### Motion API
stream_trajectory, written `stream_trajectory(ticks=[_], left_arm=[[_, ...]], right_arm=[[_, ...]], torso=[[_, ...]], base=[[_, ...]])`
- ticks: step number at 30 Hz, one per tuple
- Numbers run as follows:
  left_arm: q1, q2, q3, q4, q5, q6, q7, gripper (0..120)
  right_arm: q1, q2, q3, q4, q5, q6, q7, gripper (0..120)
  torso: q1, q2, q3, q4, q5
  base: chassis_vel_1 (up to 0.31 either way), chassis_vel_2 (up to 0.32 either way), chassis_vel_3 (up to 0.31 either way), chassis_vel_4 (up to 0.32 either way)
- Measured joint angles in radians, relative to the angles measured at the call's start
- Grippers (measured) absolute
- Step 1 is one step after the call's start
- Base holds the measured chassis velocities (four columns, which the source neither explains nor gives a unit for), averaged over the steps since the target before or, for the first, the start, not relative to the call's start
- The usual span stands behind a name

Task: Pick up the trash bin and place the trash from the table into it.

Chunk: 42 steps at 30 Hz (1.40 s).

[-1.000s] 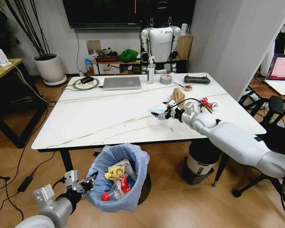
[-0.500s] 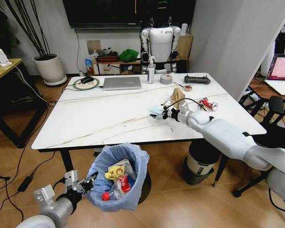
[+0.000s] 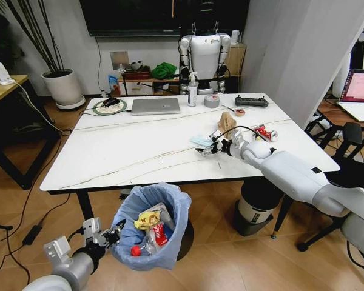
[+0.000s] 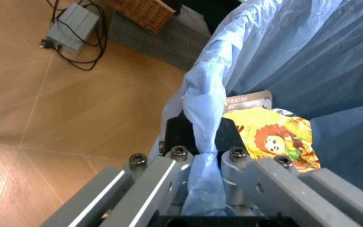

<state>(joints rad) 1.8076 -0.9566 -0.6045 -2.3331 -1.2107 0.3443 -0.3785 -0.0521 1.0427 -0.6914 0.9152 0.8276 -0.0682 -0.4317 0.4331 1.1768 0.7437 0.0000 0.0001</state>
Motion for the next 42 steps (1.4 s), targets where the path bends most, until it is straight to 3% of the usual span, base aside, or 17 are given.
stream_trajectory(ticks=[10,22,25,36,42], left_arm=[[0.005,-0.002,-0.003,-0.002,0.003,0.000,0.002,0],[-0.003,-0.004,0.001,0.000,0.003,-0.001,0.003,0],[-0.003,-0.005,0.002,0.001,0.003,-0.001,0.003,0],[0.000,-0.009,0.004,0.004,0.009,-0.001,0.004,0],[0.001,-0.010,0.008,0.006,0.012,-0.001,0.005,0]], right_arm=[[0.013,0.031,-0.016,-0.035,-0.017,-0.006,0.007,98],[0.015,0.026,-0.012,-0.058,-0.053,-0.003,0.006,51],[0.014,0.024,-0.012,-0.057,-0.052,-0.003,0.006,46],[0.013,0.018,-0.015,-0.041,-0.049,-0.001,0.006,1],[0.015,0.017,-0.016,-0.005,-0.013,0.013,0.002,0]], torso=[[0.000,0.000,0.000,0.0002,-0.0001],[0.000,0.000,0.000,0.0001,-0.0001],[0.000,0.000,0.000,0.0001,0.0000],[0.000,0.000,0.000,0.0001,0.0000],[0.000,0.000,0.000,-0.0001,-0.0001]], base=[[0.000,0.000,0.000,0.000],[0.000,0.000,0.000,0.000],[0.000,0.000,0.000,0.000],[0.000,0.000,0.000,0.000],[0.000,0.000,0.000,0.000]])
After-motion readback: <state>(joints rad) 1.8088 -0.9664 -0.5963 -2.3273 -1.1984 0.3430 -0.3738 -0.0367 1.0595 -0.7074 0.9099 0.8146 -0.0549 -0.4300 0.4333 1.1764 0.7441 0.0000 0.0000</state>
